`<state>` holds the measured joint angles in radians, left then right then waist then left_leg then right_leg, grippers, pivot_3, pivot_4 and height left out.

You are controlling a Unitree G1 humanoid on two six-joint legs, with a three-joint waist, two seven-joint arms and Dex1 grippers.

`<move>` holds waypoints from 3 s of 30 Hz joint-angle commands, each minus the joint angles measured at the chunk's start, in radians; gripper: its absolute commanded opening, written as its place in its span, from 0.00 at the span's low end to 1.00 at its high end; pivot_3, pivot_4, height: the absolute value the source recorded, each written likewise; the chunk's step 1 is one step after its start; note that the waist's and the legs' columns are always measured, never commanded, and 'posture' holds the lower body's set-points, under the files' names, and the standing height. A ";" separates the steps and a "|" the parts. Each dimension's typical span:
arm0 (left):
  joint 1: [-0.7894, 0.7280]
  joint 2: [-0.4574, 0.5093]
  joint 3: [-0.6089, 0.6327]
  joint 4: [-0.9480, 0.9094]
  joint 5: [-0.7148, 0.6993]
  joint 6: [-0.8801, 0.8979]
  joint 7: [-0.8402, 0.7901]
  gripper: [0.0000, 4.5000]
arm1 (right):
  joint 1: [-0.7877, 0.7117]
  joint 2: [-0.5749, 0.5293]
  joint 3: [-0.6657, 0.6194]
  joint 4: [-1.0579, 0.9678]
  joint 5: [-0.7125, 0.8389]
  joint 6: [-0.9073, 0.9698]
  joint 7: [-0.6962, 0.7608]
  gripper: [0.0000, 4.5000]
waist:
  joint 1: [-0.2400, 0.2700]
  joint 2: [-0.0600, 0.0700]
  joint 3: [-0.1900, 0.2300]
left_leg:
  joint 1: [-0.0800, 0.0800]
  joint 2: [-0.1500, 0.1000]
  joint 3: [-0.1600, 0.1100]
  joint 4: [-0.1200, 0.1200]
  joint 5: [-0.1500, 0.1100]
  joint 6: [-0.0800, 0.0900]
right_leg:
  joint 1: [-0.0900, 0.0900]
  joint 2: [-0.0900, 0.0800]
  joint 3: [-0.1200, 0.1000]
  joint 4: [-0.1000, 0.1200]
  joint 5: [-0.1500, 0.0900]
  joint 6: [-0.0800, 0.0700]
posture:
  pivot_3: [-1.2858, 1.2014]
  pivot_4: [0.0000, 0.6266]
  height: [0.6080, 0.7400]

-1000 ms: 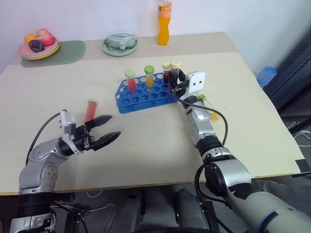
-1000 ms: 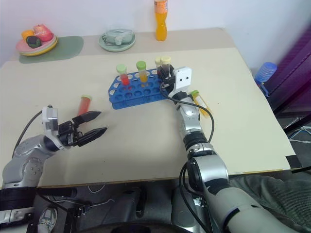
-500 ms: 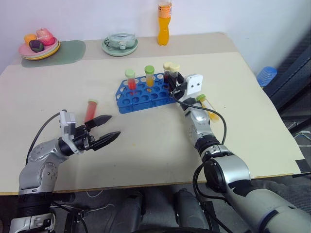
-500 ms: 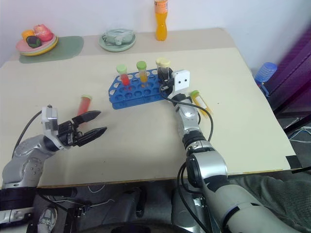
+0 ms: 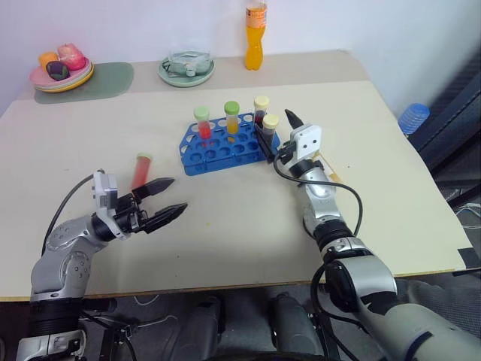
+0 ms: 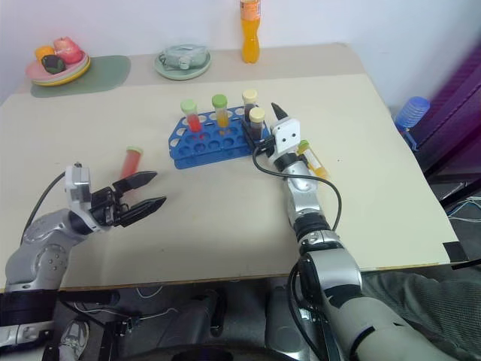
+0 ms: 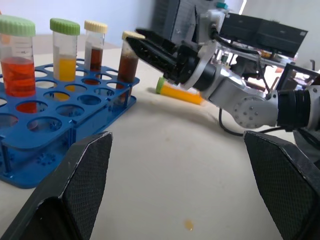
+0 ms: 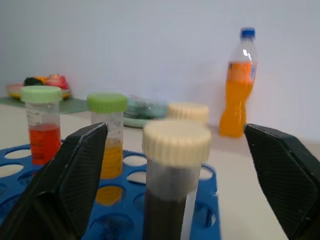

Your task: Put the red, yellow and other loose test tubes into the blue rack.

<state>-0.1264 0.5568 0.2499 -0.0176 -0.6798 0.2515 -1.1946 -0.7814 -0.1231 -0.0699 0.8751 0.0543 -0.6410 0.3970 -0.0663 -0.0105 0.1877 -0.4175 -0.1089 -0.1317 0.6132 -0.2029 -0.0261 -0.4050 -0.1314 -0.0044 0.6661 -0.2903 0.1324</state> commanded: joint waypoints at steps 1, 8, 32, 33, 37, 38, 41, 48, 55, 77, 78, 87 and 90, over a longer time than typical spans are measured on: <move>-0.008 -0.003 -0.004 -0.016 -0.012 -0.014 -0.022 0.96 | 0.073 -0.057 0.020 -0.291 -0.068 0.153 -0.063 0.99 | 0.002 0.000 0.000 | 0.000 0.000 0.000 0.000 0.000 0.000 | 0.000 0.000 0.000 0.000 0.000 0.000 | 0.52 0.24 1.00; -0.046 0.001 -0.043 0.017 0.005 -0.026 -0.084 0.96 | 0.272 -0.296 0.042 -0.950 0.026 0.920 0.118 0.99 | 0.017 0.000 0.000 | -0.001 0.000 0.000 0.000 -0.003 0.004 | -0.001 0.000 0.001 0.000 0.000 0.000 | 0.52 0.24 1.00; -0.165 -0.011 -0.181 0.022 0.058 -0.040 -0.156 0.96 | -0.329 -0.577 0.359 -0.372 0.041 1.781 0.342 0.99 | 0.023 0.000 0.000 | -0.004 0.000 0.004 0.001 -0.004 0.007 | -0.002 -0.002 0.000 -0.003 0.001 -0.001 | 0.52 0.24 1.00; -0.161 -0.010 -0.181 0.016 0.056 -0.036 -0.155 0.96 | -0.344 -0.572 0.377 -0.341 0.030 1.769 0.353 0.99 | 0.023 0.000 0.000 | -0.004 0.000 0.004 0.002 -0.004 0.007 | -0.003 -0.002 0.000 -0.003 0.001 -0.001 | 0.52 0.24 1.00; -0.150 -0.008 -0.176 -0.008 0.052 -0.022 -0.147 0.96 | -0.408 -0.530 0.406 -0.212 -0.003 1.727 0.377 0.99 | 0.020 0.000 0.000 | -0.005 0.000 0.004 0.002 -0.004 0.007 | -0.003 -0.001 0.000 -0.003 0.001 -0.001 | 0.52 0.24 1.00; -0.147 -0.006 -0.173 -0.015 0.050 -0.017 -0.145 0.96 | -0.421 -0.521 0.410 -0.182 -0.011 1.718 0.382 0.99 | 0.020 0.000 0.000 | -0.005 0.000 0.004 0.001 -0.004 0.007 | -0.003 -0.001 0.000 -0.003 0.001 -0.001 | 0.52 0.24 1.00; -0.134 -0.003 -0.167 -0.037 0.042 -0.003 -0.136 0.96 | -0.458 -0.497 0.421 -0.086 -0.034 1.696 0.410 0.99 | 0.022 0.000 0.000 | -0.005 0.000 0.004 0.002 -0.003 0.006 | -0.003 -0.001 0.000 -0.003 0.001 -0.001 | 0.52 0.24 1.00; -0.094 0.008 -0.153 -0.086 0.023 0.020 -0.114 0.96 | -0.524 -0.450 0.441 0.088 -0.090 1.646 0.471 0.99 | 0.022 0.000 0.000 | -0.005 0.000 0.004 0.002 -0.003 0.005 | -0.003 -0.001 0.000 -0.003 0.001 -0.001 | 0.52 0.24 1.00; -0.065 0.014 -0.150 -0.115 0.009 0.034 -0.097 0.96 | -0.529 -0.438 0.488 0.133 -0.150 1.633 0.563 0.99 | 0.022 0.001 0.001 | -0.005 0.000 0.004 0.001 -0.003 0.005 | -0.004 -0.001 0.000 -0.002 0.001 -0.001 | 0.52 0.24 1.00; -0.003 0.026 -0.133 -0.169 -0.018 0.041 -0.087 0.96 | -0.605 -0.349 0.424 0.304 -0.225 1.533 0.554 0.57 | 0.003 0.001 0.001 | -0.005 0.001 0.004 0.001 -0.002 0.003 | -0.004 -0.001 0.000 -0.001 0.001 -0.001 | 0.52 0.24 1.00; -0.005 0.027 -0.133 -0.167 -0.019 0.041 -0.091 0.96 | -0.605 -0.348 0.421 0.305 -0.228 1.532 0.554 0.47 | 0.001 0.001 0.001 | -0.005 0.001 0.004 0.001 -0.002 0.003 | -0.004 -0.001 0.000 -0.001 0.001 -0.001 | 0.52 0.24 1.00; -0.044 0.017 -0.139 -0.121 -0.008 0.025 -0.089 0.96 | -0.583 -0.358 0.385 0.264 -0.226 1.529 0.535 0.17 | 0.000 0.001 0.001 | -0.005 0.001 0.004 0.001 -0.002 0.003 | -0.004 -0.001 0.000 -0.001 0.001 -0.001 | 0.52 0.24 1.00; -0.065 0.007 -0.137 -0.090 -0.003 0.014 -0.084 0.96 | -0.546 -0.376 0.357 0.162 -0.205 1.500 0.543 0.17 | -0.001 0.001 0.001 | -0.005 0.001 0.004 0.001 -0.002 0.003 | -0.004 -0.001 0.000 -0.001 0.001 -0.001 | 0.52 0.24 1.00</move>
<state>-0.1778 0.5704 0.0944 -0.1146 -0.6796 0.2874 -1.2804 -1.3327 -0.4823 0.3136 1.1304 -0.1712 0.8873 0.9315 -0.0671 -0.0097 0.1882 -0.4221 -0.1083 -0.1279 0.6145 -0.2047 -0.0233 -0.4091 -0.1321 -0.0040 0.6648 -0.2896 0.1316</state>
